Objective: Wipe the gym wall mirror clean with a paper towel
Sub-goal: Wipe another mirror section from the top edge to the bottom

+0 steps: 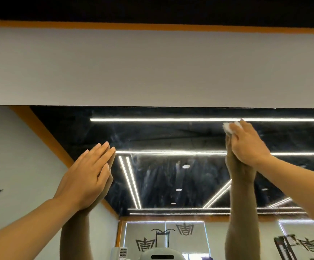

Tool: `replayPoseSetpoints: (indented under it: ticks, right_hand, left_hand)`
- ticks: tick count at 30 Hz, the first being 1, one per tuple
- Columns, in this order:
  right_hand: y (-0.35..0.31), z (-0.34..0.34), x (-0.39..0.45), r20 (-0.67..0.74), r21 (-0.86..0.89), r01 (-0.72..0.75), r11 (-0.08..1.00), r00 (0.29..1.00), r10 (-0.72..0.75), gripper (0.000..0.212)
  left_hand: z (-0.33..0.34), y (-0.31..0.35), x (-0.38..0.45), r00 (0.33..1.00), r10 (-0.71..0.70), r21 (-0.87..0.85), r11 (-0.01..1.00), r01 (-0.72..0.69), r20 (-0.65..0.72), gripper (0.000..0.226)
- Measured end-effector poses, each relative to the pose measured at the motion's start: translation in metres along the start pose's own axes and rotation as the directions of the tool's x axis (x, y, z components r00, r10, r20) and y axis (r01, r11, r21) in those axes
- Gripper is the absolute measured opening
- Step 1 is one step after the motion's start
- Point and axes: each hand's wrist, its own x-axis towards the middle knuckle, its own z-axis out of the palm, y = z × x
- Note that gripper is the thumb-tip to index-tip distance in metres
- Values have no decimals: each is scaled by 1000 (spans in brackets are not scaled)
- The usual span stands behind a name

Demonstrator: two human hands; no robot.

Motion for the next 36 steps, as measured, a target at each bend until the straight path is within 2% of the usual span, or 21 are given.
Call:
replayPoseSetpoints:
  ticks: [3,4,6,8,12,16,18,20,22,24,27,29,33,36]
  right_hand:
    - [14,-3,-5,-57,43,-113,993,992,115,45]
    - [12,-1,-6,-82,50,-134,990,987,138,45]
    - [-5,5,-8,-122,35,-100,994,987,103,44]
    - [-35,15,-10,-103,56,-13,998,994,19,40]
    - [-109,38,-25,-29,107,298,949,955,-297,26]
    - [-151,58,-51,170,165,543,823,806,-566,50]
    - [-150,62,-53,197,157,594,789,764,-615,57]
    - [-138,55,-47,214,136,605,785,756,-619,57]
    - [-117,39,-36,213,99,595,798,770,-601,55]
    - [-87,22,-21,194,56,532,845,825,-531,55]
    - [-27,-2,2,153,14,320,947,935,-319,55]
    - [15,-15,10,94,-13,189,982,978,-187,49]
    - [50,-21,8,-34,9,-21,1000,999,21,39]
    - [40,-15,8,-107,45,-87,995,990,92,35]
  left_hand:
    - [0,5,0,999,-15,17,1000,16,-50,61]
    - [-1,12,1,996,-55,-12,998,55,-66,63]
    - [-4,38,6,972,-230,-148,964,219,-57,64]
    - [-1,72,13,922,-384,-228,902,366,-39,68]
    - [12,109,10,900,-430,-124,899,420,-69,75]
    - [16,107,7,898,-426,-62,904,422,-107,71]
    - [19,106,8,908,-406,-11,913,408,-104,69]
    - [19,104,7,911,-399,19,915,403,-106,69]
    - [19,103,6,913,-392,40,916,398,-109,68]
    - [20,102,6,918,-383,64,918,390,-107,68]
    - [21,101,6,922,-372,97,919,383,-110,67]
    - [22,101,6,923,-370,114,918,381,-107,67]
    - [23,102,5,923,-362,123,918,377,-128,64]
    - [24,105,6,921,-358,131,916,378,-155,62]
